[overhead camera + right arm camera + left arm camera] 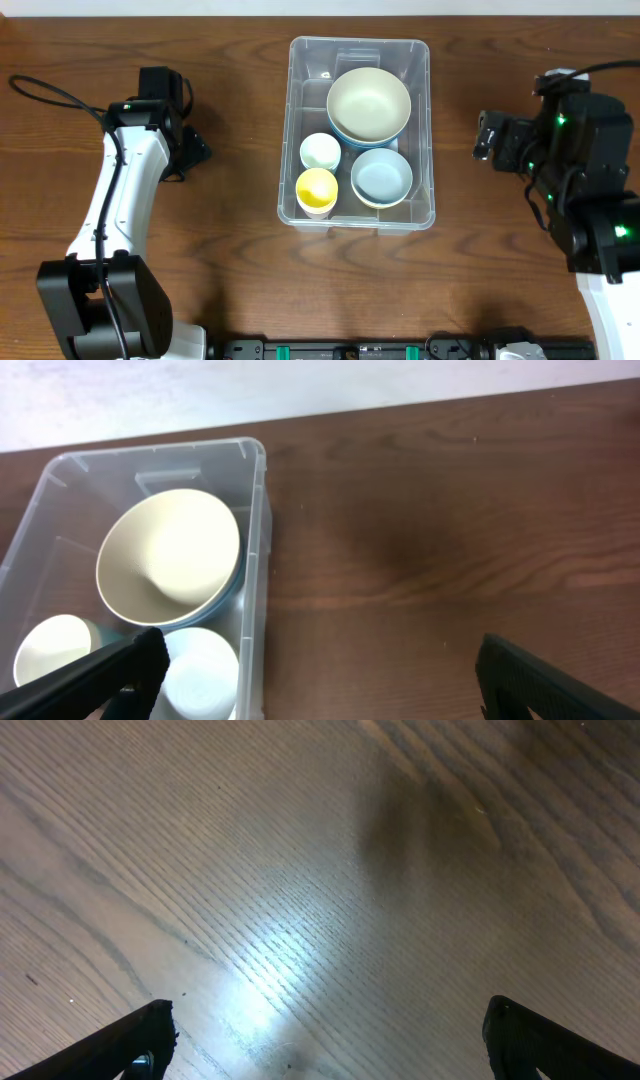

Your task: Pack container

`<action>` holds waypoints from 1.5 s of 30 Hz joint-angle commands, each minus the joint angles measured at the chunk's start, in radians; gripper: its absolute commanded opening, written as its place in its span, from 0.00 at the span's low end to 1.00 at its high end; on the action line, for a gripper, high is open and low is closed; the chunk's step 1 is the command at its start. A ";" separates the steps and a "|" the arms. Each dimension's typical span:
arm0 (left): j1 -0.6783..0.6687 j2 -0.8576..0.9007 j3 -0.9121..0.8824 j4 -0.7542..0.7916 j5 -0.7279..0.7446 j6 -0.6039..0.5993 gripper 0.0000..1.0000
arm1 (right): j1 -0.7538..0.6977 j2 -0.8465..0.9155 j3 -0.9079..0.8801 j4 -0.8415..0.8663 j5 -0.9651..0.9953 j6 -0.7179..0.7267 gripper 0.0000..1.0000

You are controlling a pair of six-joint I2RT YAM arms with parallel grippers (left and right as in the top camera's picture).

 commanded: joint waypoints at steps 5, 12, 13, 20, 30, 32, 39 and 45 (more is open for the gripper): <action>0.002 -0.004 -0.002 -0.002 -0.012 0.003 0.98 | -0.010 -0.010 0.004 -0.006 0.007 0.015 0.99; 0.002 -0.004 -0.002 -0.002 -0.012 0.003 0.98 | -0.010 -0.008 0.004 -0.017 0.007 0.015 0.99; 0.002 -0.004 -0.002 -0.002 -0.012 0.003 0.98 | -0.010 -0.008 0.004 -0.017 0.007 0.015 0.99; 0.002 -0.004 -0.002 -0.002 -0.012 0.003 0.98 | -0.010 -0.007 0.004 -0.017 0.007 0.015 0.99; 0.002 -0.004 -0.002 -0.002 -0.012 0.003 0.98 | -0.012 -0.051 -0.015 0.082 0.076 -0.013 0.99; 0.002 -0.004 -0.002 -0.002 -0.012 0.003 0.98 | -0.011 -0.119 -0.059 0.214 0.074 -0.069 0.99; 0.002 -0.004 -0.002 -0.002 -0.012 0.003 0.98 | -0.014 -0.475 -0.321 0.607 0.059 -0.214 0.99; 0.002 -0.004 -0.002 -0.002 -0.012 0.003 0.98 | -0.075 -0.790 -0.566 0.690 -0.010 -0.322 0.99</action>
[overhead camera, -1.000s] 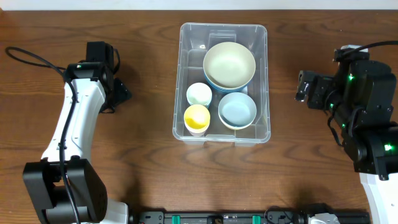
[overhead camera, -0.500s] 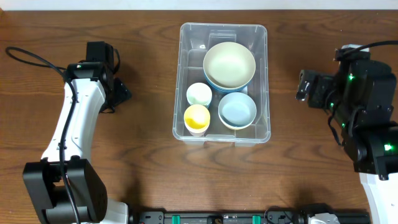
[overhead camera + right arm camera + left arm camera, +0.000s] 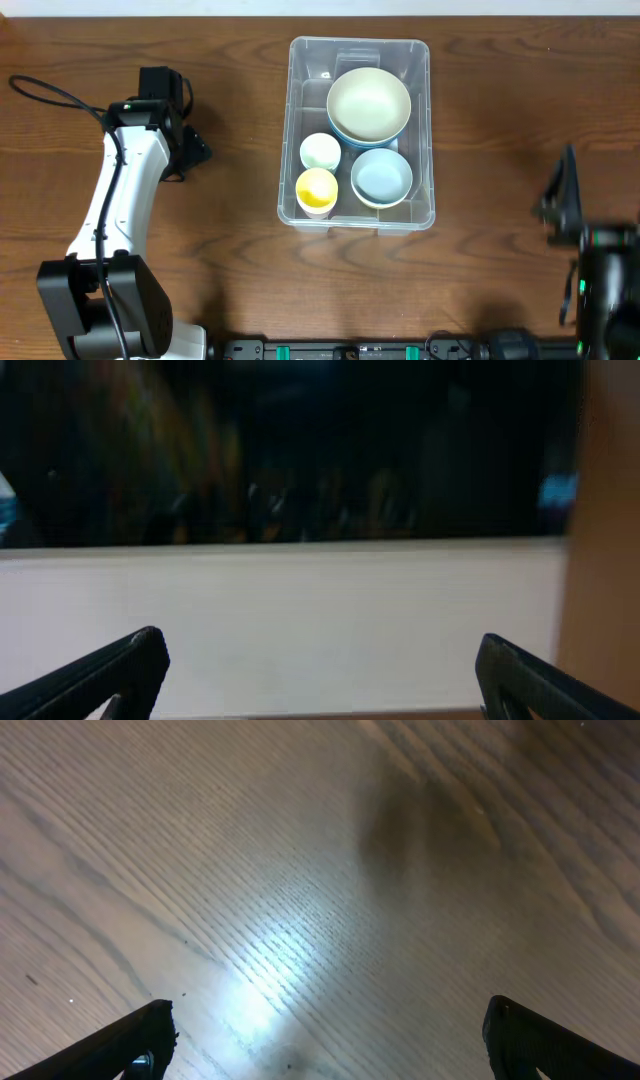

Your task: Pack container

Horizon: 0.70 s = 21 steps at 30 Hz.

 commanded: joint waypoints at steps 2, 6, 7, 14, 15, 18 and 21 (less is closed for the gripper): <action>0.002 -0.004 -0.002 -0.002 -0.012 0.003 0.98 | -0.064 -0.153 -0.185 0.030 -0.083 -0.100 0.99; 0.002 -0.004 -0.002 -0.002 -0.012 0.003 0.98 | -0.106 -0.253 -0.338 0.130 -0.174 -0.100 0.99; 0.002 -0.004 -0.002 -0.002 -0.012 0.003 0.98 | -0.111 -0.266 -0.372 0.163 -0.196 -0.100 0.99; 0.002 -0.004 -0.002 -0.002 -0.012 0.003 0.98 | -0.114 -0.315 -0.617 0.491 -0.279 -0.098 0.99; 0.002 -0.004 -0.002 -0.002 -0.012 0.003 0.98 | -0.114 -0.319 -0.643 0.518 -0.279 -0.095 0.99; 0.002 -0.004 -0.002 -0.002 -0.012 0.003 0.98 | -0.114 -0.333 -0.696 0.532 -0.279 -0.095 0.99; 0.002 -0.004 -0.002 -0.002 -0.012 0.003 0.98 | -0.114 -0.358 -0.754 0.532 -0.278 -0.096 0.99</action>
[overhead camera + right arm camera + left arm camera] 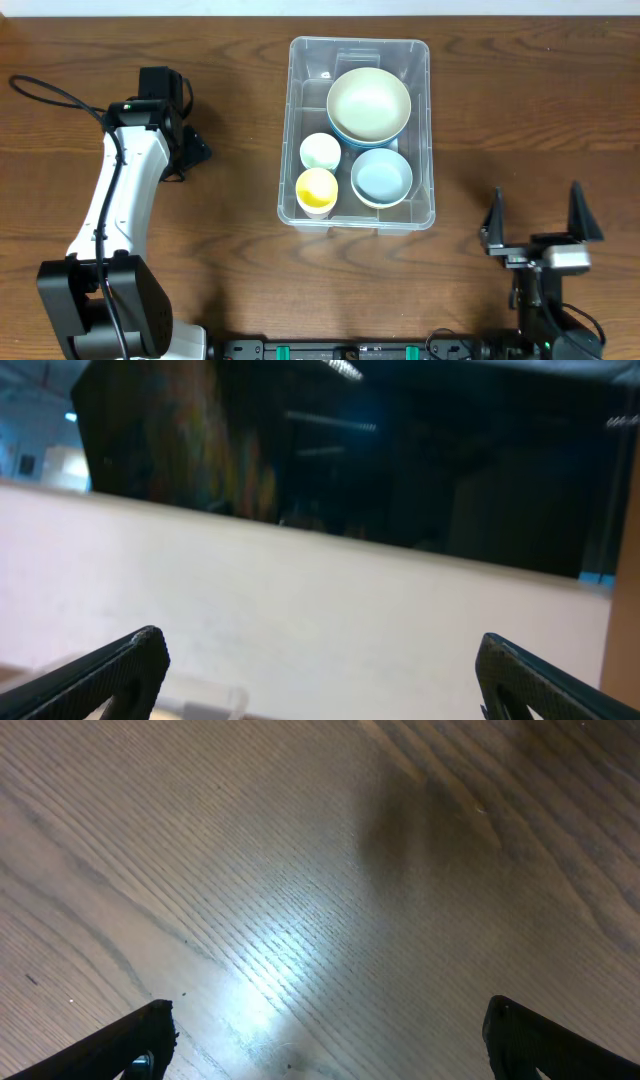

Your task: Pack container

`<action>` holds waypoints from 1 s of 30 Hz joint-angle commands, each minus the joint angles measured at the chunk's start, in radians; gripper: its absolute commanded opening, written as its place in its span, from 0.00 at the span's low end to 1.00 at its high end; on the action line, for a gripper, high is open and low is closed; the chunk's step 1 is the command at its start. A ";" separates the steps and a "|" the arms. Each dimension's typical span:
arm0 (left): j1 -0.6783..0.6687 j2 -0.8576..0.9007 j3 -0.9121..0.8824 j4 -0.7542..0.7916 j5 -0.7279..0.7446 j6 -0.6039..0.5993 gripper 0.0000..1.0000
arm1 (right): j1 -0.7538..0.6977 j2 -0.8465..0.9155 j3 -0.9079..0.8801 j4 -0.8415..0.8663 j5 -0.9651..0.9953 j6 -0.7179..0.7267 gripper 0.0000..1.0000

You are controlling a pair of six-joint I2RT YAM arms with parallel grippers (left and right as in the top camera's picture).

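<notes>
A clear plastic container (429,120) stands at the table's middle back. Inside it are a large cream bowl (368,104) nested in a blue one, a pale blue bowl (381,176), a white cup (320,151) and a yellow cup (316,188). My left gripper (190,150) is open to the container's left, over bare wood (320,900), with nothing between its fingers. My right gripper (536,212) is open at the front right, fingers pointing toward the table's far side; its wrist view looks at a pale wall (330,620), and a corner of the container (205,700) shows at the bottom.
A black cable (45,90) loops over the table at the far left beside the left arm. A black rail (360,350) runs along the front edge. The right arm's base (545,310) sits at the front right corner.
My right arm has pulled further back to the front right corner, and its open fingers now point toward the table's far side. The left arm and the container's contents have not changed.
At first my right gripper was open to the right of the container, looking at the cream bowl inside. Then it had drawn back toward the front right, its camera facing the wall. Now it is folded at the front right corner. The left arm stayed put throughout.
</notes>
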 commanded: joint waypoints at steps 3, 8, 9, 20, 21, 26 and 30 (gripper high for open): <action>0.002 -0.004 -0.002 -0.002 -0.012 0.003 0.98 | -0.010 -0.031 -0.087 0.016 -0.015 -0.011 0.99; 0.002 -0.004 -0.002 -0.002 -0.012 0.003 0.98 | -0.010 -0.031 -0.121 -0.019 -0.016 -0.010 0.99; 0.002 -0.004 -0.002 -0.002 -0.012 0.003 0.98 | -0.010 -0.031 -0.121 -0.039 -0.016 -0.010 0.99; 0.002 -0.004 -0.002 -0.002 -0.012 0.003 0.98 | -0.010 -0.031 -0.121 -0.299 -0.019 -0.025 0.99; 0.002 -0.004 -0.002 -0.002 -0.012 0.003 0.98 | -0.010 -0.031 -0.121 -0.322 -0.019 -0.025 0.99; 0.002 -0.004 -0.002 -0.002 -0.012 0.003 0.98 | -0.010 -0.031 -0.121 -0.387 -0.019 -0.024 0.99; 0.002 -0.004 -0.002 -0.002 -0.012 0.003 0.98 | -0.010 -0.031 -0.121 -0.420 -0.019 -0.025 0.99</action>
